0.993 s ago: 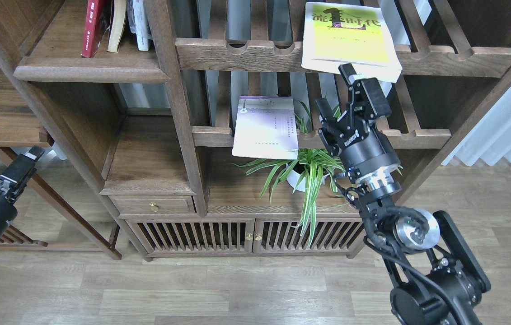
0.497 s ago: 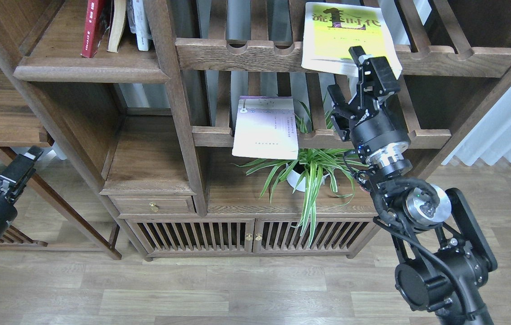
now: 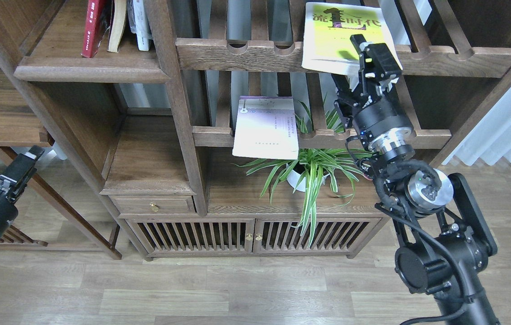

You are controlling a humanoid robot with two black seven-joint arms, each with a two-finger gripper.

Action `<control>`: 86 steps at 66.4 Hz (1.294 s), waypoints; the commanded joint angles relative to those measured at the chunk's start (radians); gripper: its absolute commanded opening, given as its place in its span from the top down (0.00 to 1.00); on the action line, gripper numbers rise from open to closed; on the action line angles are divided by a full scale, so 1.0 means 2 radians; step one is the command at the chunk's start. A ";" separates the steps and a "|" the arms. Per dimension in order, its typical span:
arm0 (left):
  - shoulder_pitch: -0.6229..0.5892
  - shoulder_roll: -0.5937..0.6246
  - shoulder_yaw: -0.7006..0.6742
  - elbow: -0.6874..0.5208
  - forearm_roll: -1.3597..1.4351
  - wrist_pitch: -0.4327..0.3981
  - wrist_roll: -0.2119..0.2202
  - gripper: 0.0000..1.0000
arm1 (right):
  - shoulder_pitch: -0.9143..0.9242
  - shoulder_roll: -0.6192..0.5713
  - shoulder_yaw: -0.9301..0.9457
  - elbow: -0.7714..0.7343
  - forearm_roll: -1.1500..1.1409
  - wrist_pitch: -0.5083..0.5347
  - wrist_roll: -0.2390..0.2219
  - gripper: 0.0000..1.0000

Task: Organize books on shelf
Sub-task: 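Reach the right gripper up toward the yellow book on the upper shelf, then pull the yellow book off the upper shelf with the right gripper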

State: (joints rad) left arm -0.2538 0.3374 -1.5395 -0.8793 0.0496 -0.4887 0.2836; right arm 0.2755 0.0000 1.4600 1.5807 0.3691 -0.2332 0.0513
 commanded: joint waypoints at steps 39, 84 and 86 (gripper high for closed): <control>-0.002 0.000 -0.002 0.000 -0.001 0.000 -0.001 0.15 | 0.004 0.000 -0.003 0.029 -0.002 0.019 0.023 0.95; -0.001 -0.001 -0.002 0.002 -0.001 0.000 -0.011 0.12 | -0.199 -0.034 0.151 0.064 0.077 0.163 0.022 0.95; -0.001 -0.001 -0.002 0.002 -0.001 0.000 -0.011 0.12 | -0.211 -0.038 0.154 0.064 0.085 0.170 0.022 0.95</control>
State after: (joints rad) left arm -0.2561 0.3358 -1.5434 -0.8758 0.0502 -0.4887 0.2627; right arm -0.0288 -0.0393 1.7221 1.7136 0.4663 0.0359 0.0954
